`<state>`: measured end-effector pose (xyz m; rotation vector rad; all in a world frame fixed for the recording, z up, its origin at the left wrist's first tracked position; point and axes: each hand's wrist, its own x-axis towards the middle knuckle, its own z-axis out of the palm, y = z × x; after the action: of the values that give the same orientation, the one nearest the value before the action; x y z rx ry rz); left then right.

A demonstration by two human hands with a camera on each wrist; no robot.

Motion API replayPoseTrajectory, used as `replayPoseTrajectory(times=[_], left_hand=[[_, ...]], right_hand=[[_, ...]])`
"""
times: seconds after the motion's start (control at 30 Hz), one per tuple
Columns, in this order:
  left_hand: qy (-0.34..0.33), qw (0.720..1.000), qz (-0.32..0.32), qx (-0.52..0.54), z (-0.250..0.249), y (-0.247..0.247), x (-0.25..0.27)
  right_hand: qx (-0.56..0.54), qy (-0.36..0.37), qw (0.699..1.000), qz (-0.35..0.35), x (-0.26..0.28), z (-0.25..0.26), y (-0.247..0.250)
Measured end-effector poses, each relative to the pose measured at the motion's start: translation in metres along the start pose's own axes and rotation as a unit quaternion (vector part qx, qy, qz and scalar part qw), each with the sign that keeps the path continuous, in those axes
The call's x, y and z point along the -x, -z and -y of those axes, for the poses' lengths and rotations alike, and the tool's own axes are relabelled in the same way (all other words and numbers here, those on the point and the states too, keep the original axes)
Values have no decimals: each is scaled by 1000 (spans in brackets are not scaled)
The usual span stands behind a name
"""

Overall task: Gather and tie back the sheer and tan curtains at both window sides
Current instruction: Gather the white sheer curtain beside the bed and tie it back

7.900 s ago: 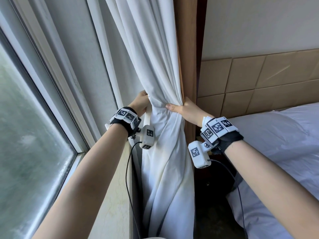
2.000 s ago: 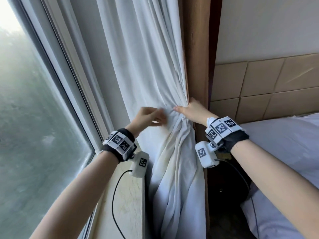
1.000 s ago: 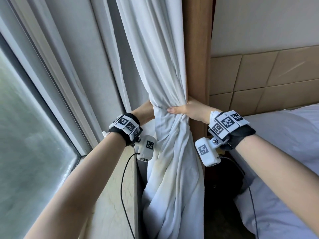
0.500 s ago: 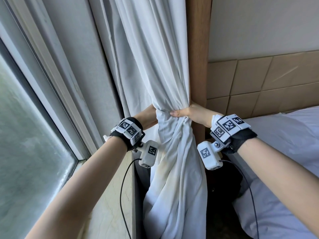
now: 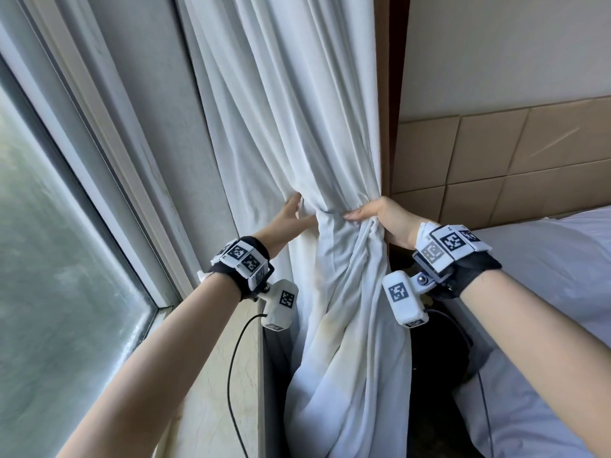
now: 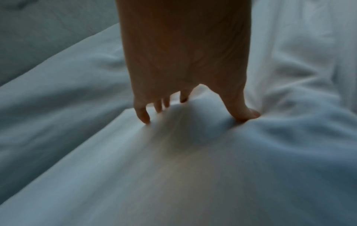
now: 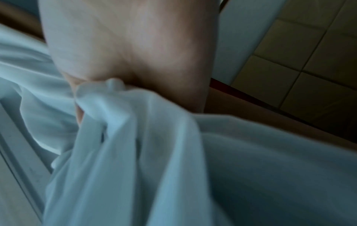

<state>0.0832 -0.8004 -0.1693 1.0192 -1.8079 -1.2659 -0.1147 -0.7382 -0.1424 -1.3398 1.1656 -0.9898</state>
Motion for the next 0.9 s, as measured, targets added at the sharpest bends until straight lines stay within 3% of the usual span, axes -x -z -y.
replayPoseTrajectory(times=[0.17,0.33,0.43,0.77,0.9], left_hand=[[-15,997,2,73,-3,1,1],[-36,994,-96,25,-5,8,4],[-54,992,-113,-1,-7,11,5],[-56,982,-179,-35,3,31,16],[-38,965,-243,-94,15,31,20]], right_hand=[[-41,3,999,28,-3,2,-11],[-53,-2,998,42,-7,2,-16],[-44,-1,998,47,-6,2,-18],[31,2,999,-21,-2,7,-21],[88,20,994,-57,-6,4,-19]])
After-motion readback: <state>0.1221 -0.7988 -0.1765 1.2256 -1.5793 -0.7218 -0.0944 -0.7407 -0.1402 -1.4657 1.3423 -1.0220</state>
